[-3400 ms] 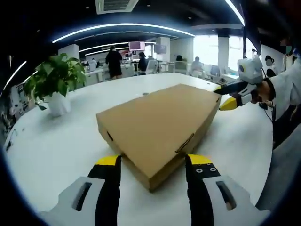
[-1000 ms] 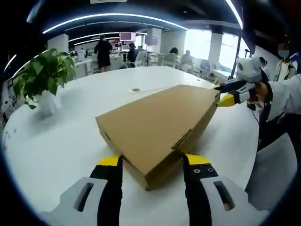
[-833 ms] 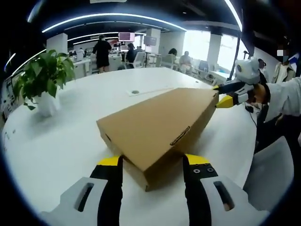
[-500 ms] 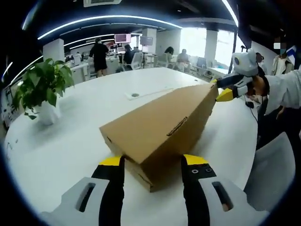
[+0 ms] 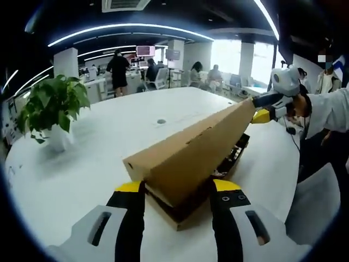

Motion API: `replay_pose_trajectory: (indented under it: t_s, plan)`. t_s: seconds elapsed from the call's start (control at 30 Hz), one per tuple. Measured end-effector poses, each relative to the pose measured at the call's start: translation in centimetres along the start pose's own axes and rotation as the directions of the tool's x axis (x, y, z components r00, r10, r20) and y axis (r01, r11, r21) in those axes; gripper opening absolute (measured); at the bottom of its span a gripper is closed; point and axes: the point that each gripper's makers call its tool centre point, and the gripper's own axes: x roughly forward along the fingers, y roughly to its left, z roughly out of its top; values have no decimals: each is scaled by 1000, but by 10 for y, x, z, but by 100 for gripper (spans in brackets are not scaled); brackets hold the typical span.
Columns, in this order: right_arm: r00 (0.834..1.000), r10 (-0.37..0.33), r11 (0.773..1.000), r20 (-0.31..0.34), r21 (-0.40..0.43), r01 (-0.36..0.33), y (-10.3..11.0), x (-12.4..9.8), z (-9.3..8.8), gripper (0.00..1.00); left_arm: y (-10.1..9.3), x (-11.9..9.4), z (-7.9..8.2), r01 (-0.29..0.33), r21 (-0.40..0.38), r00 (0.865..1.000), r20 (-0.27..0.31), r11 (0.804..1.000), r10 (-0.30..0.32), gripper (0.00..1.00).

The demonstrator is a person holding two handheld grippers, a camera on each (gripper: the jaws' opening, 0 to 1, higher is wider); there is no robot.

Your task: Operate the shoe box by opening the lid, removing the specified soft item, and placing it in the target area until the item is outside and the box remains undamaged.

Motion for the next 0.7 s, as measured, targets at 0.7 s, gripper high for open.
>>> replay_pose_trajectory:
  t_s: [0.7]
  plan:
    - [996,-72,995,50,-64,75,-28,9,33,29,19,0,30,-31,92,999,22,995,29,47]
